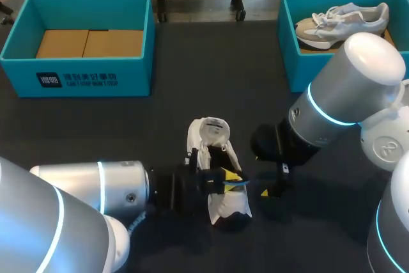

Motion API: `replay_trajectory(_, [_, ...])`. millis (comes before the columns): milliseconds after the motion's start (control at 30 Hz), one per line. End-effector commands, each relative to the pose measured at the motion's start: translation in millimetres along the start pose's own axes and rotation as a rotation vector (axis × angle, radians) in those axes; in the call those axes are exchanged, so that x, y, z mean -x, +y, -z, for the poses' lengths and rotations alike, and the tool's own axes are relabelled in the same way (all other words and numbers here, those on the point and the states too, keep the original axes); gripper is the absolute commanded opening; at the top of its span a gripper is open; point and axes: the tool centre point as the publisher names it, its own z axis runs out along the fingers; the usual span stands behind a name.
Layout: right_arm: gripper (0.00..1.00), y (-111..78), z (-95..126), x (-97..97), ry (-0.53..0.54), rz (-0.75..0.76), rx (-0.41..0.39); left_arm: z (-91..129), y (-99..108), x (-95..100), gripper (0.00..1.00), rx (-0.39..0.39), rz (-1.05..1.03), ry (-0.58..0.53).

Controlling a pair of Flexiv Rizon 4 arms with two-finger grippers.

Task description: Take the shoe out of the shoebox, open the shoe tongue, remove and reinsert the insole, then place the shoe into the shoebox

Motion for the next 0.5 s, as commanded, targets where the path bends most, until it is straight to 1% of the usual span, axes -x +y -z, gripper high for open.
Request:
replay_trajectory(33, [1.00, -0.6, -0.3, -0.9, -0.001, 0.000, 0.002, -13.0, 6.1, -4.0, 0.00, 0.045, -0.063, -0.019])
replay_trajectory(200, [1.00, -0.6, -0.3, -0.9, -0.001, 0.000, 0.002, -17.7, 23.8, -5.5, 0.00, 0.074, -0.100, -0.017])
replay_trajectory(300, [1.00, -0.6, -0.3, -0.9, -0.001, 0.000, 0.002, -18.5, 33.3, -6.3, 0.00, 0.107, -0.120, -0.017])
replay_trajectory(367, [1.00, -0.6, -0.3, -0.9, -0.001, 0.000, 0.002, -18.6, 37.1, -7.2, 0.00, 0.116, -0.128, -0.015])
replay_trajectory(500, [1.00, -0.6, -0.3, -0.9, -0.001, 0.000, 0.002, -16.0, 38.4, -7.0, 0.00, 0.119, -0.123, -0.012])
